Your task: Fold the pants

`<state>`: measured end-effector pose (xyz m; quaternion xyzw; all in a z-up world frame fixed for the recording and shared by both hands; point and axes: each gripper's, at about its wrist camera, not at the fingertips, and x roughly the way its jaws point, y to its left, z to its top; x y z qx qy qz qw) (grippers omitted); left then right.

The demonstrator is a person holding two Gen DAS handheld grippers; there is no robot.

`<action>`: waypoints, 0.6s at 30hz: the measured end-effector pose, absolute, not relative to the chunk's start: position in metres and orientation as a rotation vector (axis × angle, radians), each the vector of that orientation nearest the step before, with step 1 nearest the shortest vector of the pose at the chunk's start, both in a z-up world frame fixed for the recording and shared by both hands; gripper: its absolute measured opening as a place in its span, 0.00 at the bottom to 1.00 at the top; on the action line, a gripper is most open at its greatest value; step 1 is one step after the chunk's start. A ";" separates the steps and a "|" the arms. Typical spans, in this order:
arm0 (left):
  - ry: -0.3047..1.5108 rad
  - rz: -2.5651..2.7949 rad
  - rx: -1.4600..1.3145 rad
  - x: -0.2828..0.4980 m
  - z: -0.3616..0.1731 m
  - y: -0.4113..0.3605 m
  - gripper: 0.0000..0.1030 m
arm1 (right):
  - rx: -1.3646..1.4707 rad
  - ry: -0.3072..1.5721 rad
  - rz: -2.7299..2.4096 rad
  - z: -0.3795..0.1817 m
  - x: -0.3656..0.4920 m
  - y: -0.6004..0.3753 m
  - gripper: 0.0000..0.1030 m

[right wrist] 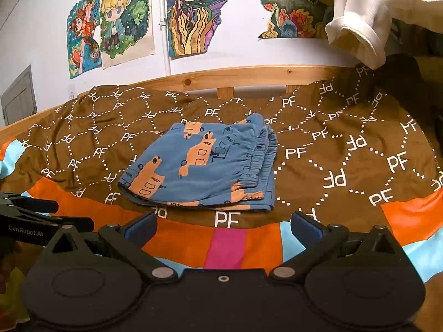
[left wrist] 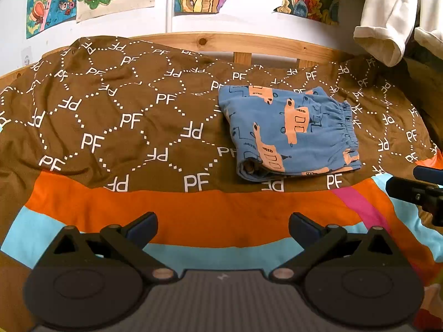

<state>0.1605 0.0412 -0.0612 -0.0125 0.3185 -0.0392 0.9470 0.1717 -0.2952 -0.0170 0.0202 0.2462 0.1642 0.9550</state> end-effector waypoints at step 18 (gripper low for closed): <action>0.649 -0.080 -0.026 0.160 -0.061 0.043 1.00 | 0.046 0.503 0.332 -0.017 0.172 -0.296 0.99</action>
